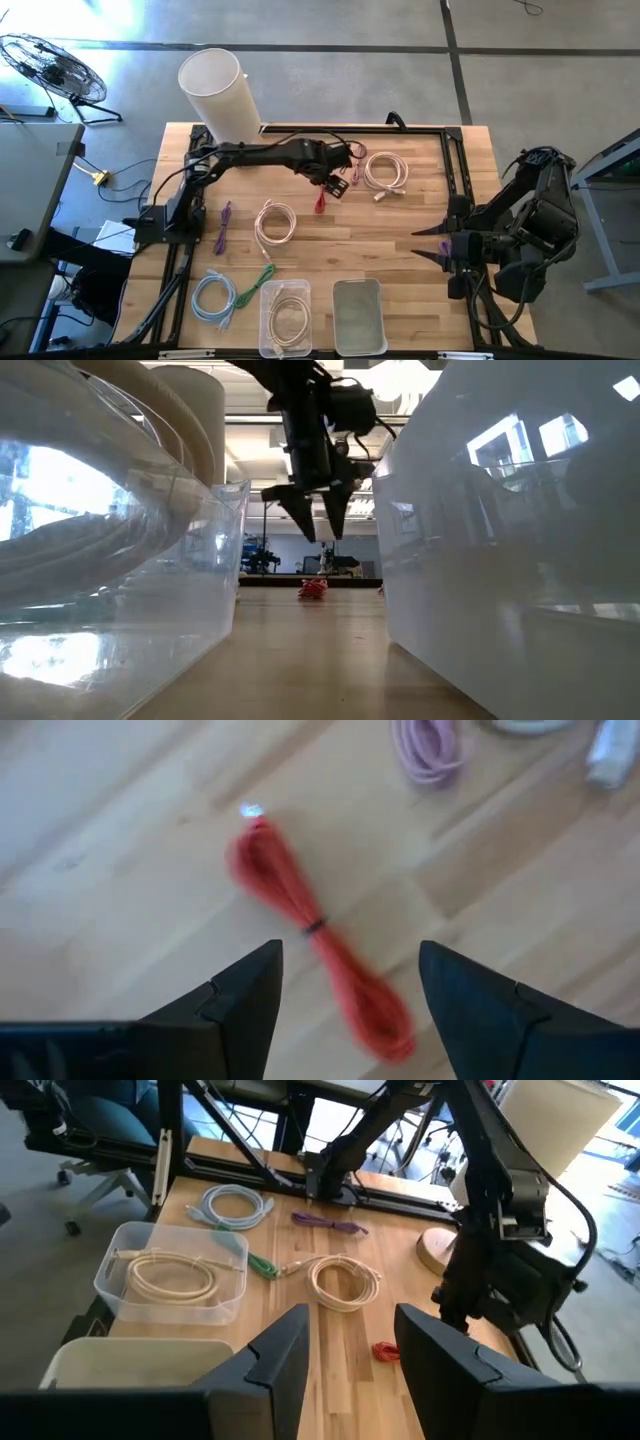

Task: Pick & Place USB Port
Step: Put the red USB cable into the gray bin

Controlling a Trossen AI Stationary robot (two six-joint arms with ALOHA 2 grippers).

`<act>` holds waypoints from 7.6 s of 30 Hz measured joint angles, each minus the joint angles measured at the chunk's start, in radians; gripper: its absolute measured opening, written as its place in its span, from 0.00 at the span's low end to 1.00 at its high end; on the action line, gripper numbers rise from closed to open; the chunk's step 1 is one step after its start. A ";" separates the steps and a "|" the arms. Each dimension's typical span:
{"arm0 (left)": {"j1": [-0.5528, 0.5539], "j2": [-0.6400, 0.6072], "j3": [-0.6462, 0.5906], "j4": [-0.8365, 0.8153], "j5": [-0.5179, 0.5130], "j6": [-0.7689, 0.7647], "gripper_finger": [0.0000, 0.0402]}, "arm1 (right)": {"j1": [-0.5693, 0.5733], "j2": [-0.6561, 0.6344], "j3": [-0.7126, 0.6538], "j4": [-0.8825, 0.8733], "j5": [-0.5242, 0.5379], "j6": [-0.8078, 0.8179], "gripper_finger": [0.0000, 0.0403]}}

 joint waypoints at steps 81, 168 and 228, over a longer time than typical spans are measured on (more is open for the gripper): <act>-0.188 -0.350 -0.001 0.150 0.172 0.210 0.06 | -0.003 -0.001 -0.003 -0.122 -0.097 0.034 0.35; -0.708 -0.424 0.000 0.846 -0.115 0.965 0.05 | -0.349 0.098 -0.003 0.863 -0.668 -0.672 0.65; -0.643 -0.543 0.001 0.602 -0.096 0.895 0.48 | -0.154 0.121 -0.003 0.337 -0.889 0.276 0.06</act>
